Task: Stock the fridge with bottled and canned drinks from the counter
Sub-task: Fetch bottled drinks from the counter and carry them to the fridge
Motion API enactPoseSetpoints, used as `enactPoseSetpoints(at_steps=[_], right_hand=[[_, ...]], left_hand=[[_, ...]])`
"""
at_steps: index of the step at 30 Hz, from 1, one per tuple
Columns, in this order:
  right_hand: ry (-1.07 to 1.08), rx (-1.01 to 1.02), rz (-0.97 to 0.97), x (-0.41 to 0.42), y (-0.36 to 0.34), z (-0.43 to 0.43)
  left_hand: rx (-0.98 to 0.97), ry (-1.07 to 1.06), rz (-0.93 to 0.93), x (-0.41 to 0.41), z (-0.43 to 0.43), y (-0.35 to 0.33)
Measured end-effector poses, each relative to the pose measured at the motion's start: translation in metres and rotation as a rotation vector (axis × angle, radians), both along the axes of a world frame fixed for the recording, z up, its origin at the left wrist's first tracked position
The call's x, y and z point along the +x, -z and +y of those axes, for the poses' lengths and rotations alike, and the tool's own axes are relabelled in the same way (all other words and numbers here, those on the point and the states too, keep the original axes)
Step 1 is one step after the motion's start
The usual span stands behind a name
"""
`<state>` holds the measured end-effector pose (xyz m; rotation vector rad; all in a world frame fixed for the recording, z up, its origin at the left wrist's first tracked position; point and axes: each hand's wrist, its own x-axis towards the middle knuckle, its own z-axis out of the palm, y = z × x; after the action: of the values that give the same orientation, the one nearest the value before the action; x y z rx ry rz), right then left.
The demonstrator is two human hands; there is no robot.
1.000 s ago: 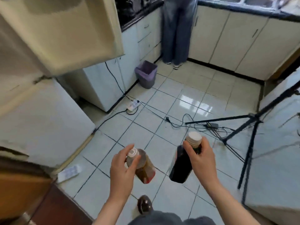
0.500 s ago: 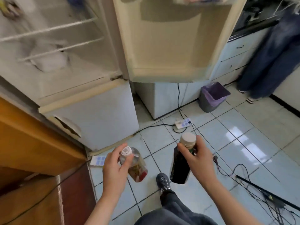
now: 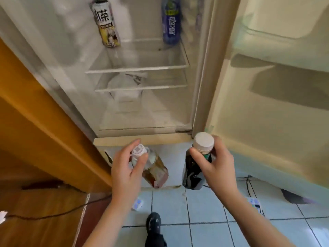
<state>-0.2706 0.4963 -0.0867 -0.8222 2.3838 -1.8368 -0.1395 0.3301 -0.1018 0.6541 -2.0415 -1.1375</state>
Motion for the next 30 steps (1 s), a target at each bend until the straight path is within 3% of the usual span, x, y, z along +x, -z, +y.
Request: enactPoseSetpoints(at_steps=[12,17,30], right_hand=[[0.018,-0.281,0.234,-0.119,-0.092,-0.19],[0.13,-0.353,0.317,-0.17,-0.125,-0.248],[0.301,-0.353,0.241,-0.265,-0.143,-0.32]], left_hand=[[-0.12,0.108,0.226,-0.153,-0.187,-0.097],[-0.146,0.217,0.36,-0.22,-0.245,-0.132],[-0.189,0.22,0.311,-0.329,-0.293,-0.145]])
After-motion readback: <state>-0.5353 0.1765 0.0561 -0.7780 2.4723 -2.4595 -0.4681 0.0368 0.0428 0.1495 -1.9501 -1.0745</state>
